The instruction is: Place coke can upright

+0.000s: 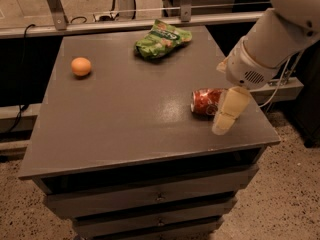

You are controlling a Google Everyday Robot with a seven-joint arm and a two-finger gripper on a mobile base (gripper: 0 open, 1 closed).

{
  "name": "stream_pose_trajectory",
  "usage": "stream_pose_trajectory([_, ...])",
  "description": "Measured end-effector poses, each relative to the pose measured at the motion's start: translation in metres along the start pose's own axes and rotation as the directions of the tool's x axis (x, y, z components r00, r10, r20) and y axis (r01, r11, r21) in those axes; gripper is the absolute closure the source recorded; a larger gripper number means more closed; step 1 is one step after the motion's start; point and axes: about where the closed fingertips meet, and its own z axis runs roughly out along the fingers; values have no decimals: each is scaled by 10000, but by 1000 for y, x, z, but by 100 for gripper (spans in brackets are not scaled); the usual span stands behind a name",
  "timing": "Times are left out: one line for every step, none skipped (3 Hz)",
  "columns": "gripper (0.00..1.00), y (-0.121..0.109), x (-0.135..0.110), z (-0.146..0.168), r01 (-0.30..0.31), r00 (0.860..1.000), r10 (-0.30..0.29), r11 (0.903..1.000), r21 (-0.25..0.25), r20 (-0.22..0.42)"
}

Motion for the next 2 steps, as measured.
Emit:
stream_pose_trajectory([0, -8, 0, 23, -235, 9995, 239, 9995, -217, 183])
stream_pose_trajectory([0, -16, -1, 42, -411, 9986, 424, 9983, -403, 304])
